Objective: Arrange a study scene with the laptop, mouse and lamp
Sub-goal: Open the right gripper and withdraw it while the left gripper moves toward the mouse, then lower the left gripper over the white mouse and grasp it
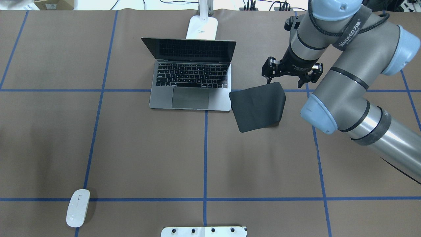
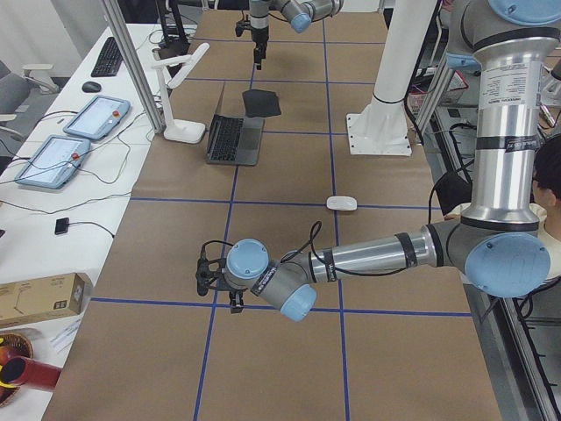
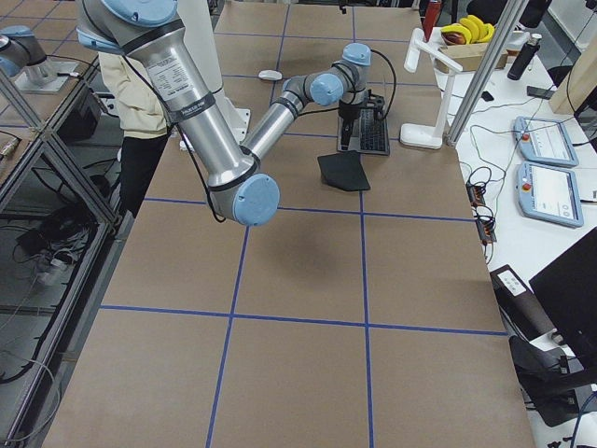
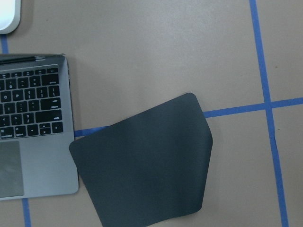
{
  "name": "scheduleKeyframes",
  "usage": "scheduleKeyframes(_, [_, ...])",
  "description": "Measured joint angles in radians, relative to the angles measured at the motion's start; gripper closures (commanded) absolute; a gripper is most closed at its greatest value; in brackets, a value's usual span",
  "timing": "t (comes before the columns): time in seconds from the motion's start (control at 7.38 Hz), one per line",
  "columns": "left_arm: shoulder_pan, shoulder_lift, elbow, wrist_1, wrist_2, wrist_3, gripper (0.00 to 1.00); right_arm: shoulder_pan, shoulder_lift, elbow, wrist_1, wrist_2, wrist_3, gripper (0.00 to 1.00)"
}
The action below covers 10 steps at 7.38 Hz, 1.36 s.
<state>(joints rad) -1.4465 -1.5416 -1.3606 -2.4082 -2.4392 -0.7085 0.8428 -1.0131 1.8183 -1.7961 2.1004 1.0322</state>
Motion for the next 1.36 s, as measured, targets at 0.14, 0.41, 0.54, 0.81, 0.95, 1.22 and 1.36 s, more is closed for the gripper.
scheduleKeyframes(0.14, [0.024, 0.007, -0.041, 0.004, -0.004, -0.068, 0.0, 0.003, -0.041, 0.005, 0.0, -0.002, -0.062, 0.0])
scheduleKeyframes(0.41, [0.128, 0.056, -0.185, 0.006, -0.006, -0.248, 0.0, 0.022, -0.126, 0.012, 0.0, -0.004, -0.205, 0.0])
scheduleKeyframes(0.54, [0.195, 0.079, -0.261, 0.009, -0.003, -0.325, 0.0, 0.043, -0.164, 0.011, 0.0, 0.0, -0.289, 0.0])
scheduleKeyframes(0.81, [0.318, 0.112, -0.377, 0.035, 0.009, -0.42, 0.0, 0.109, -0.267, 0.011, 0.001, 0.007, -0.497, 0.0])
scheduleKeyframes(0.95, [0.368, 0.117, -0.428, 0.075, 0.013, -0.438, 0.0, 0.141, -0.311, 0.011, 0.002, 0.008, -0.586, 0.0])
scheduleKeyframes(1.22, [0.468, 0.116, -0.535, 0.22, 0.036, -0.448, 0.0, 0.182, -0.365, 0.018, 0.002, 0.01, -0.685, 0.0])
scheduleKeyframes(1.36, [0.531, 0.115, -0.582, 0.295, 0.082, -0.449, 0.0, 0.197, -0.378, 0.018, -0.001, 0.01, -0.733, 0.0])
